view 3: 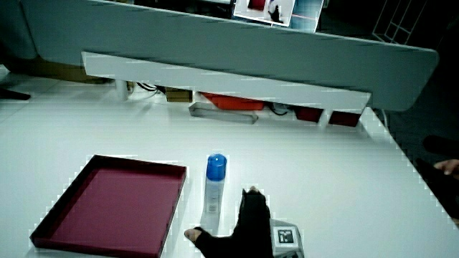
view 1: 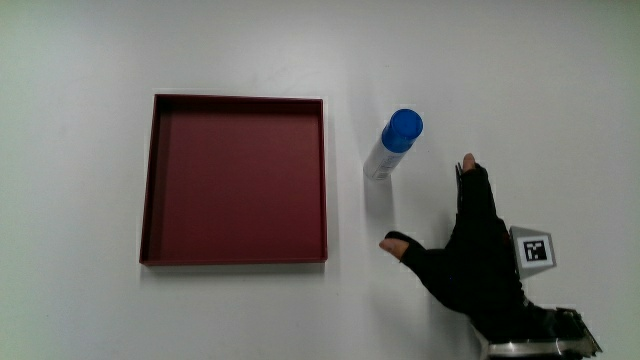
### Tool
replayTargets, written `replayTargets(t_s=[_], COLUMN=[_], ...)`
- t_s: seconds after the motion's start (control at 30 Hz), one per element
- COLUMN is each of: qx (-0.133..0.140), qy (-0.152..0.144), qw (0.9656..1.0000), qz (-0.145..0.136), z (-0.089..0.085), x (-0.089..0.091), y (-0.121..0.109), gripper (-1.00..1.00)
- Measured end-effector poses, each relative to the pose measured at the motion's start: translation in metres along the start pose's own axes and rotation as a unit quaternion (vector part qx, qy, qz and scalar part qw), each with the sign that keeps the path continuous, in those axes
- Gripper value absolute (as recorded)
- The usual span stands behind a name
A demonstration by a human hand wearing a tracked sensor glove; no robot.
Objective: Pick glue from desk
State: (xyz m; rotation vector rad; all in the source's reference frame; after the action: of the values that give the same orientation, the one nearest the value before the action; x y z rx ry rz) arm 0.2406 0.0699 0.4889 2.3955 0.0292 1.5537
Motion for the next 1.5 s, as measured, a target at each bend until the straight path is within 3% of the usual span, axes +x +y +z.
replayTargets(t_s=[0.03, 0.07, 0.1, 0.13, 0.27, 0.33, 0.37, 0.43, 0.47, 0.5, 0.53, 0.63, 0.77, 0.97, 1.2, 1.5], qx=[0.0, -0.004, -0.008, -0.006, -0.012, -0.019, -0.02, -0.022, -0.026, -0.028, -0.028, -0.034, -0.039, -0.033, -0.021, 0.026], qy=[0.007, 0.014, -0.005, 0.015, 0.047, 0.049, 0.061, 0.054, 0.065, 0.072, 0.083, 0.093, 0.1, 0.106, 0.128, 0.142], qw=[1.0, 0.9996, 0.9992, 0.9994, 0.9978, 0.9969, 0.9966, 0.9945, 0.9948, 0.9936, 0.9942, 0.9936, 0.9933, 0.9931, 0.9913, 0.9895], qz=[0.003, -0.023, -0.038, -0.03, -0.045, -0.059, -0.052, -0.087, -0.074, -0.082, -0.061, -0.054, -0.043, -0.039, -0.02, -0.002], z=[0.001, 0.001, 0.003, 0.002, 0.0, 0.0, -0.001, -0.002, -0.004, -0.005, -0.007, -0.011, -0.016, -0.018, -0.017, -0.015], x=[-0.001, -0.001, 0.002, 0.0, 0.001, 0.003, 0.002, 0.006, 0.01, 0.007, 0.001, 0.001, -0.008, -0.008, -0.003, 0.0], y=[0.004, 0.008, 0.012, 0.016, 0.033, 0.041, 0.045, 0.052, 0.057, 0.06, 0.064, 0.074, 0.083, 0.087, 0.089, 0.088], gripper=[0.0, 0.0, 0.0, 0.0, 0.0, 0.0, 0.0, 0.0, 0.0, 0.0, 0.0, 0.0, 0.0, 0.0, 0.35, 0.8])
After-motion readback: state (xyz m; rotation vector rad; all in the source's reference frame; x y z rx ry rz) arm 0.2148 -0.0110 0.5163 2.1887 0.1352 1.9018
